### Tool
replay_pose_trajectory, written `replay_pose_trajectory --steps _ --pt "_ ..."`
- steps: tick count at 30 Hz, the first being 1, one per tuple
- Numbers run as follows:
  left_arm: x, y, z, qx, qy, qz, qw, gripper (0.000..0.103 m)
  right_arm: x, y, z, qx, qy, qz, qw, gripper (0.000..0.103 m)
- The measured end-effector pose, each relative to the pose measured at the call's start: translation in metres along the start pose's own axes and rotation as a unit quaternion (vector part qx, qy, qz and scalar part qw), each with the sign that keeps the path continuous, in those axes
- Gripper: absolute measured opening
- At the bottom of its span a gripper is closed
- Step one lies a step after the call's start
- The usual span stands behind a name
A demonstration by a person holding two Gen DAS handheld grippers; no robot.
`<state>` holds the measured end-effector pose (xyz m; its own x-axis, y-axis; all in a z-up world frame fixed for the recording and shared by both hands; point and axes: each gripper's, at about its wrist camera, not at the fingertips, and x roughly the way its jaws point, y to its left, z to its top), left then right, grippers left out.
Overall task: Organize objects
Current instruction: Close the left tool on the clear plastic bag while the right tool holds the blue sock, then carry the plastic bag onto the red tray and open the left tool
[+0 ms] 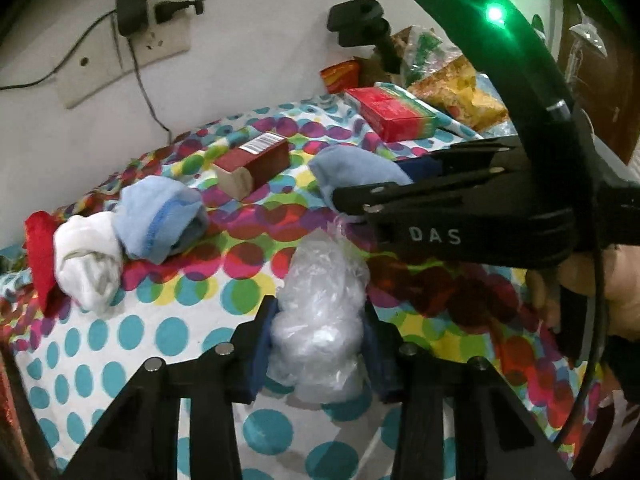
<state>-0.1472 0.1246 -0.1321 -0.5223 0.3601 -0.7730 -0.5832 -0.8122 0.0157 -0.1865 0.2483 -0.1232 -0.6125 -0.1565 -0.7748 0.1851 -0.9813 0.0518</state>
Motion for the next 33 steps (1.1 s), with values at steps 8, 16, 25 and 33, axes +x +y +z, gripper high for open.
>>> replay_pose_trajectory --steps 8,16,25,33 --pt "-0.018 0.02 -0.018 -0.039 -0.006 0.067 0.997 0.038 0.001 0.004 0.001 -0.01 0.003 -0.01 1.0 0.043" --pt "-0.029 0.057 -0.038 -0.132 0.004 0.113 0.9847 0.038 0.002 0.01 0.002 -0.023 0.006 -0.023 0.999 0.044" --pt "-0.032 0.071 -0.043 -0.168 0.001 0.095 0.9812 0.04 0.002 0.01 0.002 -0.021 0.006 -0.02 1.0 0.045" --pt "-0.03 0.068 -0.041 -0.163 0.004 0.103 0.9813 0.041 0.002 0.01 0.001 -0.019 0.006 -0.018 1.0 0.045"
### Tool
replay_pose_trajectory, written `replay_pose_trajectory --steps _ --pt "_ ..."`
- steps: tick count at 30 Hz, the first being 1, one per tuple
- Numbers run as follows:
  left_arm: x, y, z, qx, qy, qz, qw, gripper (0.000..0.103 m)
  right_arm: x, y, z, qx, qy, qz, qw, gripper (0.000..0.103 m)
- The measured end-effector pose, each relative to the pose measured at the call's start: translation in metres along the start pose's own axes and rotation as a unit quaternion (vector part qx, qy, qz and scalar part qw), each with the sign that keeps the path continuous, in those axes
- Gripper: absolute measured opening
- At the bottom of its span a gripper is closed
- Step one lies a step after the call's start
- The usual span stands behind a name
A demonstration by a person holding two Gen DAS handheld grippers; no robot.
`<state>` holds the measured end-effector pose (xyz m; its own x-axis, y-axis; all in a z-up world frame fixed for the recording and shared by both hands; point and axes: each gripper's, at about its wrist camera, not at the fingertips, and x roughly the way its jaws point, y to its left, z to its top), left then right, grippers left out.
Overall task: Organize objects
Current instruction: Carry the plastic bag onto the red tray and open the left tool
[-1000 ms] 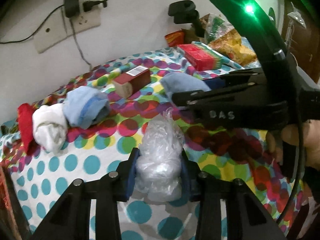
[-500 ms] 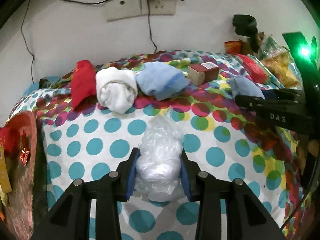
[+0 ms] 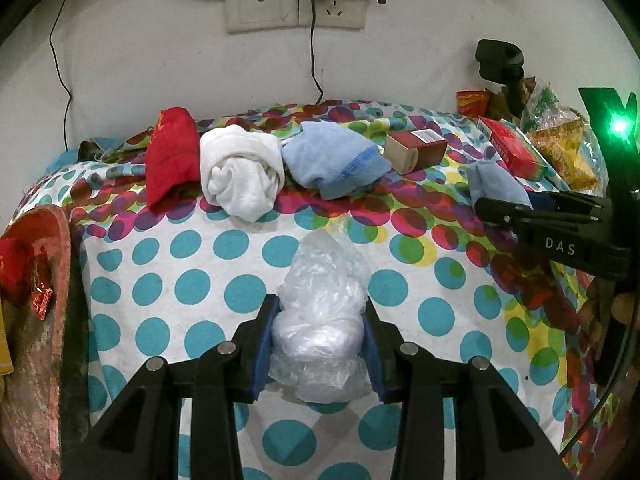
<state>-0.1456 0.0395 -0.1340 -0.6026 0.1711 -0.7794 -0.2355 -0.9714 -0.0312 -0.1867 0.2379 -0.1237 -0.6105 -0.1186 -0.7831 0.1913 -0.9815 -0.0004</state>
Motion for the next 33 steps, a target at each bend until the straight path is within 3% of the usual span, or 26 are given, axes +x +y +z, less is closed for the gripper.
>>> replay_pose_trajectory --steps 9,18,20,33 --pt "0.0 -0.001 0.001 0.003 0.0 0.005 1.0 0.04 0.001 0.001 0.0 -0.004 0.0 -0.01 1.0 0.044" --pt "-0.004 0.008 -0.001 -0.027 -0.005 0.018 0.9995 0.039 0.001 0.0 0.0 -0.004 0.001 -0.012 1.0 0.045" --pt "-0.004 0.008 -0.001 -0.021 -0.002 0.02 0.9996 0.039 0.003 -0.002 0.0 0.003 0.005 -0.021 1.0 0.054" --pt "-0.046 0.003 -0.001 -0.019 -0.011 0.02 0.9995 0.039 0.002 -0.002 0.002 0.01 0.006 -0.019 1.0 0.055"
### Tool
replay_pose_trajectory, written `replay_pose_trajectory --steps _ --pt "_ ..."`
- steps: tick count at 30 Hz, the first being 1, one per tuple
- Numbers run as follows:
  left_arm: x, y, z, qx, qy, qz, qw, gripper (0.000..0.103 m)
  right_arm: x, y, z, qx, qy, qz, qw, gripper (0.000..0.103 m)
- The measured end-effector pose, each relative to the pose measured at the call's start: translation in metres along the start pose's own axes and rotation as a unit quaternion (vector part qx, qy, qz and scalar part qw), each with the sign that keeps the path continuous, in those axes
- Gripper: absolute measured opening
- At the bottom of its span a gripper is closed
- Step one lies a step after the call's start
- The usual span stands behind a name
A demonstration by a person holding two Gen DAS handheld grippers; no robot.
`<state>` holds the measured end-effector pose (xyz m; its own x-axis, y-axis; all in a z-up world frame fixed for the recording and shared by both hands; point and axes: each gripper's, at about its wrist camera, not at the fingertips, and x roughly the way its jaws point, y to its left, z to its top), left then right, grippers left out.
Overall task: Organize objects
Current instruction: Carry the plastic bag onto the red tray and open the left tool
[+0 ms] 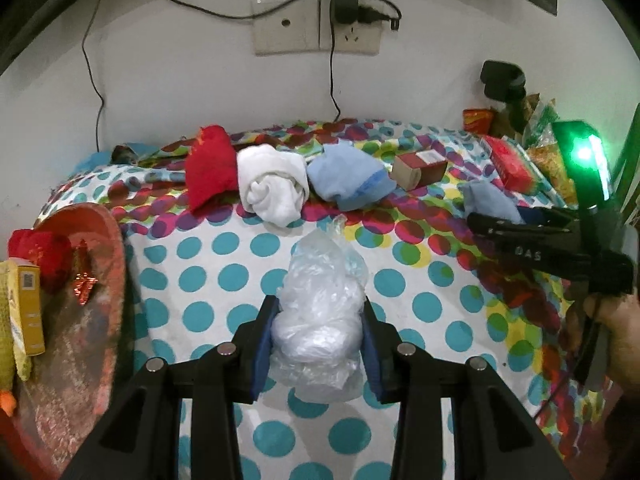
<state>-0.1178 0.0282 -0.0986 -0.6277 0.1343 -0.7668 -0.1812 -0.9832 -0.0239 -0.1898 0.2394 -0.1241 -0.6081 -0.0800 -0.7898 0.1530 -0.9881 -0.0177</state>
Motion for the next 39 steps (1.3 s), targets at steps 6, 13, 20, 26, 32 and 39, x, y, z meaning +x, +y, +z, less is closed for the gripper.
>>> replay_pose_trajectory --steps 6,13,20,26,32,39 --pt "-0.019 0.007 0.002 0.008 -0.003 0.004 1.0 0.039 0.002 -0.002 -0.002 -0.001 0.0 -0.001 1.0 0.055" --pt "-0.027 0.032 -0.002 0.008 -0.001 0.026 0.9996 0.039 0.003 -0.004 -0.002 -0.001 0.0 -0.001 1.0 0.055" --pt "-0.038 0.067 -0.008 -0.01 0.001 0.042 0.9991 0.039 0.003 -0.004 -0.002 -0.001 0.0 -0.001 1.0 0.055" --pt "-0.046 0.086 -0.007 -0.004 -0.003 0.059 0.9982 0.039 0.003 -0.004 -0.002 -0.001 0.0 0.0 1.0 0.055" --pt "-0.049 0.109 -0.004 -0.027 -0.005 0.064 0.9976 0.039 0.003 -0.004 -0.002 -0.001 0.0 0.0 1.0 0.055" --pt "-0.044 0.136 0.001 -0.049 0.002 0.075 0.996 0.039 0.004 -0.004 -0.004 -0.001 0.0 -0.001 1.0 0.055"
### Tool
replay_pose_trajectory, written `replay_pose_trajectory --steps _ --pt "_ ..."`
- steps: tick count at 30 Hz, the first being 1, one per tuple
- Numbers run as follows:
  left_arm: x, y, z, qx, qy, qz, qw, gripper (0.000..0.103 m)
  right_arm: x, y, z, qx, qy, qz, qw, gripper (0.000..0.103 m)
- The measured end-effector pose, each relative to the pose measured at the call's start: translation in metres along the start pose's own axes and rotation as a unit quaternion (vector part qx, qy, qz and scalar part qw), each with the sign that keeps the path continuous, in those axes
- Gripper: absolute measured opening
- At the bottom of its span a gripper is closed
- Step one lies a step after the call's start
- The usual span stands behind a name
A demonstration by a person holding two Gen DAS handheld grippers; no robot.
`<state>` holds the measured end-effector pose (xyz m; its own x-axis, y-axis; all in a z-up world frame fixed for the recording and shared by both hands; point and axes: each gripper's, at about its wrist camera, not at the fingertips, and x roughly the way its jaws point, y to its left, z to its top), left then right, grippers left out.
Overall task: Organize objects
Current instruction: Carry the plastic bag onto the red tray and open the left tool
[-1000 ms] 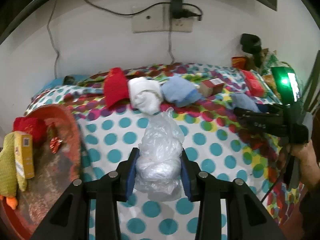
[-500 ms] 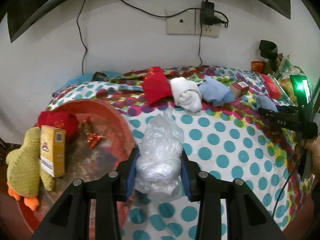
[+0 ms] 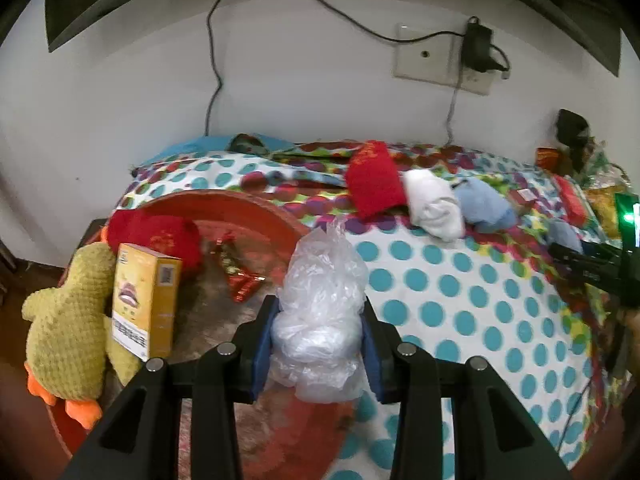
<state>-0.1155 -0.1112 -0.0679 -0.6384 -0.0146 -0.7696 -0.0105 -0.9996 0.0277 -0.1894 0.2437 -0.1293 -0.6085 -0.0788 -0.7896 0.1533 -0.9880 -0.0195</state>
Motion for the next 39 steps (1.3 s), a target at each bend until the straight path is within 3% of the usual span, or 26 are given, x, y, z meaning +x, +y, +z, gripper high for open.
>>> replay_pose_trajectory --steps 9,16,19,25,37,39 --pt "0.019 0.038 0.007 -0.044 0.025 -0.008 0.9987 0.039 -0.001 0.003 -0.001 -0.001 0.0 -0.001 1.0 0.055" --pt "0.028 0.061 0.015 -0.052 0.03 -0.002 0.9982 0.039 0.0 0.0 0.0 0.0 0.0 0.0 1.0 0.055" --pt "0.036 0.068 0.021 -0.055 0.031 -0.01 0.9979 0.039 -0.001 0.001 0.0 0.0 0.0 0.001 1.0 0.055" --pt "0.053 0.071 0.038 -0.036 0.03 0.011 0.9988 0.04 0.0 -0.001 0.001 0.0 0.0 0.0 1.0 0.056" --pt "0.076 0.089 0.051 -0.069 0.056 0.021 0.9958 0.041 0.001 -0.002 0.001 0.0 0.0 0.001 1.0 0.056" --pt "0.077 0.089 0.049 -0.075 0.061 0.007 0.9953 0.044 0.001 -0.002 0.001 0.0 0.0 0.0 1.0 0.056"
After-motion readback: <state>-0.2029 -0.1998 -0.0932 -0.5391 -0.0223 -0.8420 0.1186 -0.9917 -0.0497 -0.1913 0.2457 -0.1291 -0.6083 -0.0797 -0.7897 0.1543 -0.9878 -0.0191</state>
